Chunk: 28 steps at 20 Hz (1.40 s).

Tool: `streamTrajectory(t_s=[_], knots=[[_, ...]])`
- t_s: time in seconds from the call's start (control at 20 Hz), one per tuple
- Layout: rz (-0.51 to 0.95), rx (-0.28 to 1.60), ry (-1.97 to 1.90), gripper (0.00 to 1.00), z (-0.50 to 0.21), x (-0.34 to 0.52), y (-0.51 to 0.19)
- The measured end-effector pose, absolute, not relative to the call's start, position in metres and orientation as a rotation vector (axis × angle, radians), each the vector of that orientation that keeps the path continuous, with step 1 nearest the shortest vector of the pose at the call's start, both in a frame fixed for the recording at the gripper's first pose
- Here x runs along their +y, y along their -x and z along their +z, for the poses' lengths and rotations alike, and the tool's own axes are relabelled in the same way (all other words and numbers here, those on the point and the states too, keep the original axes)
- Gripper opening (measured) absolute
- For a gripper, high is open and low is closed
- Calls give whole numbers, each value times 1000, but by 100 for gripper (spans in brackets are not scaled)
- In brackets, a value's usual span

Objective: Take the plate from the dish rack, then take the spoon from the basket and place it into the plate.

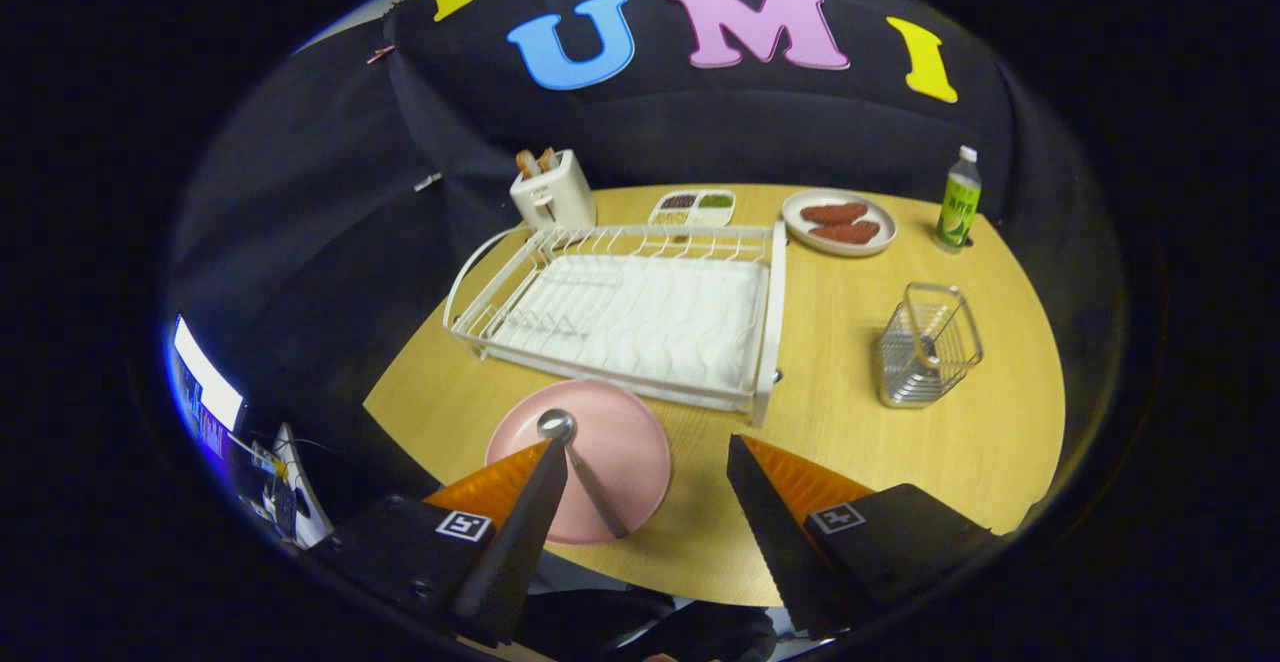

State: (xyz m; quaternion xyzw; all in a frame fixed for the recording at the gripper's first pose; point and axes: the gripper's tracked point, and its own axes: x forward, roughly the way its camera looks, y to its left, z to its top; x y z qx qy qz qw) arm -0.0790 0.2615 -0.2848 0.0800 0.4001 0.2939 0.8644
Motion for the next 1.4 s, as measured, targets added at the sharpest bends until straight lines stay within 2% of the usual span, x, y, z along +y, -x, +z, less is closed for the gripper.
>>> streamTrajectory(t_s=[0.25, 0.65, 1.4], knots=[[530, 629, -104, 99, -206, 221, 24], [478, 383, -6, 98, -112, 159, -10], [468, 378, -50, 97, -137, 111, -45]])
